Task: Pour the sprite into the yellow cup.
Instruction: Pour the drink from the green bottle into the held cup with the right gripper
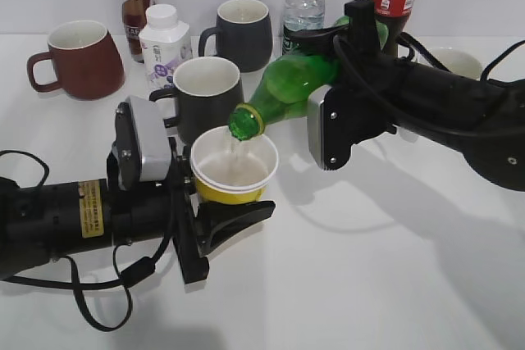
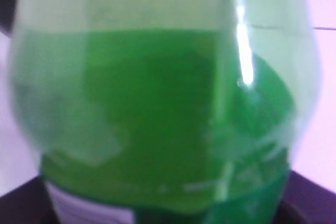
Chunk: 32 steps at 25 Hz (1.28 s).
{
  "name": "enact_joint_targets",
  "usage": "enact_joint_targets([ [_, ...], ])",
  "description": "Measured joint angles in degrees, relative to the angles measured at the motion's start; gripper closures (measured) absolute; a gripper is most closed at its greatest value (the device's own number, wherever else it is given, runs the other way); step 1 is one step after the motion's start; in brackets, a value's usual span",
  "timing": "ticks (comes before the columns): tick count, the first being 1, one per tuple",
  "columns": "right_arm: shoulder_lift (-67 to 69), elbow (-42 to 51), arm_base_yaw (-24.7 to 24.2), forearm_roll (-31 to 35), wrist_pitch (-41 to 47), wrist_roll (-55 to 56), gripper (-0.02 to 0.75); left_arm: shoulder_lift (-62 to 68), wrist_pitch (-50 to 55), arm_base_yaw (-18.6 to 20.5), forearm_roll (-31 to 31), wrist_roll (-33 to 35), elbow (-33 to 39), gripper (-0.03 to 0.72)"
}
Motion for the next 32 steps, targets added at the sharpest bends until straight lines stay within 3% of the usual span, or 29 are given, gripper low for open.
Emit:
enact_joint_targets([
  [32, 0.00, -0.04, 0.00, -0.64, -0.06, -4.63, 0.290, 0.00, 1.23, 0.00, 2.50, -0.10, 0.50, 0.270],
])
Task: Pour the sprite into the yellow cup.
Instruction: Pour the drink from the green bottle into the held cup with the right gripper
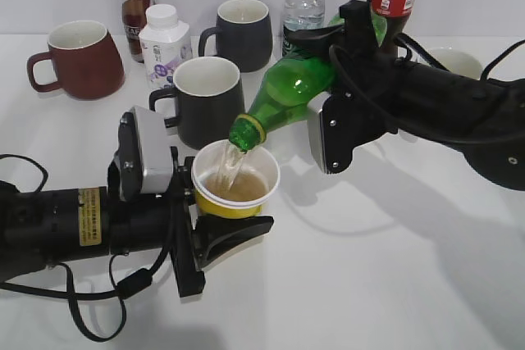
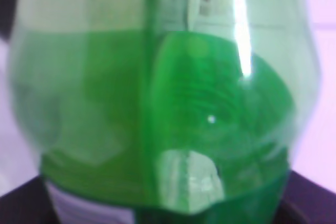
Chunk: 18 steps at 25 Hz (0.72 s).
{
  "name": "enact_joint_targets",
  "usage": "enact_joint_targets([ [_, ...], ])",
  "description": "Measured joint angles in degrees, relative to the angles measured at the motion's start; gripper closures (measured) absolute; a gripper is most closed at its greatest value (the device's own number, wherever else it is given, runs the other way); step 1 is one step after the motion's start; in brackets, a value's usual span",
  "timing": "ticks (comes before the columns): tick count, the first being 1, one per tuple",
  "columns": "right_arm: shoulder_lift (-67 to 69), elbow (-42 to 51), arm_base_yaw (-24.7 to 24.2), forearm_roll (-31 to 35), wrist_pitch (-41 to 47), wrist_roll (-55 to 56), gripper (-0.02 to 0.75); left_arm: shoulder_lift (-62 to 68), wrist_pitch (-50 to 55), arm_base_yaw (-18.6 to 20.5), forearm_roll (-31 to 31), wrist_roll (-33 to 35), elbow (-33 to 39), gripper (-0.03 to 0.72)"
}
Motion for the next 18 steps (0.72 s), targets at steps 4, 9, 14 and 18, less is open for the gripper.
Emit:
enact_joint_targets([
  [4, 0.00, -0.06, 0.00, 0.00, 0.00, 0.23, 0.290, 0.00, 0.11, 0.00, -0.36, 0.00, 0.00, 0.270],
  [9, 0.00, -0.06, 0.00, -0.25, 0.00, 10.35, 0.290, 0.00, -1.64, 0.00, -2.48, 0.00, 0.00, 0.270],
  [14, 0.00, -0.06, 0.00, -0.63, 0.00, 23.93, 0.290, 0.00, -2.83, 0.17, -5.72, 0.00, 0.00, 0.270],
  [18, 0.00, -0.06, 0.00, -0.68, 0.00, 38.91, 0.290, -0.07, -3.01, 0.43, -9.14, 0.00, 0.13, 0.270],
])
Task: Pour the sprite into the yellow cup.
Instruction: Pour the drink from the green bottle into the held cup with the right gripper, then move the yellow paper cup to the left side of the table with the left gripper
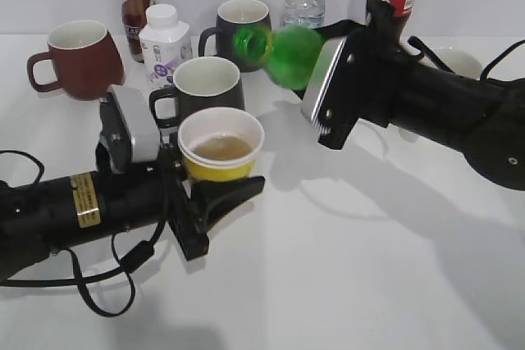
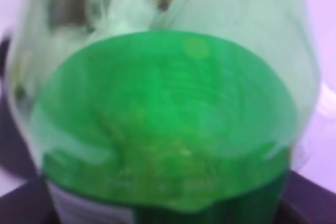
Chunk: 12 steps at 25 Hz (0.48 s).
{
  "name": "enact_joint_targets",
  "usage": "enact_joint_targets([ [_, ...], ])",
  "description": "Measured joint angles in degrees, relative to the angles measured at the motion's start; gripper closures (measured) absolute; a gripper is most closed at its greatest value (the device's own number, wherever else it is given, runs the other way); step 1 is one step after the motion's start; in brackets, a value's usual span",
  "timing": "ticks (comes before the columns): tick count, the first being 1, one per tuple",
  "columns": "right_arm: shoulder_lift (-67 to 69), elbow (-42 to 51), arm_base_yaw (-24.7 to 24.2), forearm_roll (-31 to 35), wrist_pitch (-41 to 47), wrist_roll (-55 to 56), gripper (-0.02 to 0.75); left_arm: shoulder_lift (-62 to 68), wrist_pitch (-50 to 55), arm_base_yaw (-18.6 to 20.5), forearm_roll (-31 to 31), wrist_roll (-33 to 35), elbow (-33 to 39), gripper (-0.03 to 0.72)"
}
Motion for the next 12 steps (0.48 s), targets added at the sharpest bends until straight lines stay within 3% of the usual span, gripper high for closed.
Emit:
enact_joint_targets([
  [9, 0.00, -2.77, 0.00, -0.31, 0.00, 33.82, 0.290, -7.52, -0.15, 0.00, -20.91, 0.21, 7.49, 0.270],
  [12, 0.00, -3.81, 0.00, 0.76, 0.00, 40.85, 0.290, -10.01, -0.27, 0.00, -27.39, 3.25, 9.40, 0.270],
])
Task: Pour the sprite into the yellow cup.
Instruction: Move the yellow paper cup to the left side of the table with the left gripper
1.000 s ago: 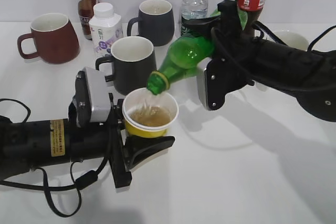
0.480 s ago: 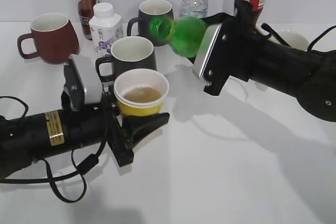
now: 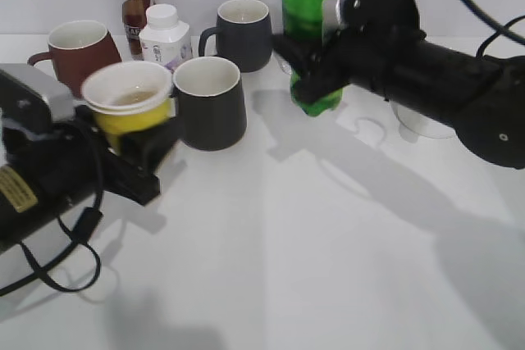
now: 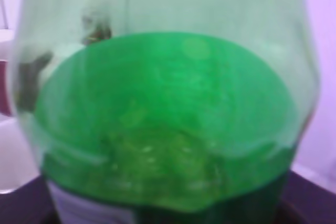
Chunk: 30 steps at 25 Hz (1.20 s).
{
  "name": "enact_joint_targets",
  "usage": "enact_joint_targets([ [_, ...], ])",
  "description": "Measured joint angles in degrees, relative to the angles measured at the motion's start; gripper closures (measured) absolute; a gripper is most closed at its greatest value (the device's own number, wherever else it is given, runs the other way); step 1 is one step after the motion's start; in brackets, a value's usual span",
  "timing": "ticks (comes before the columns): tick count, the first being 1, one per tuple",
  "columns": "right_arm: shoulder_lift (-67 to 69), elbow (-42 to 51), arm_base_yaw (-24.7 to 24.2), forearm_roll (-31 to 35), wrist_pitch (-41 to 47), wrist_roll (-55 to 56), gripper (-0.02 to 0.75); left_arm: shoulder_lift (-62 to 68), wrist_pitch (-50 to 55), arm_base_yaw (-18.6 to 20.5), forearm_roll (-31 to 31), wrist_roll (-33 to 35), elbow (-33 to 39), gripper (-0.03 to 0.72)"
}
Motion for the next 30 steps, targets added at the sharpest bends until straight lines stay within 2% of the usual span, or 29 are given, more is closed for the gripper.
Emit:
enact_joint_targets([
  [5, 1.05, -0.97, 0.00, 8.09, -0.43, 2.60, 0.290, -1.08, -0.27, 0.00, -12.68, 4.72, 0.78, 0.270],
  [11, 3.54, -1.04, 0.00, 11.73, -0.90, 2.94, 0.290, -1.21, -0.27, 1.05, -21.50, 9.34, 0.78, 0.270],
  [16, 4.96, -1.04, 0.00, 13.30, -0.95, 3.01, 0.290, 0.77, -0.31, 6.87, -21.53, 9.91, 0.70, 0.270],
  [21, 6.18, -1.04, 0.00, 14.07, -1.00, 3.01, 0.290, 4.99, -0.31, 13.00, -15.42, 9.95, -2.47, 0.270],
  [30, 6.36, -1.04, 0.00, 14.19, -1.06, 2.96, 0.290, 16.58, -0.30, 13.91, -10.62, 9.97, -11.29, 0.270],
])
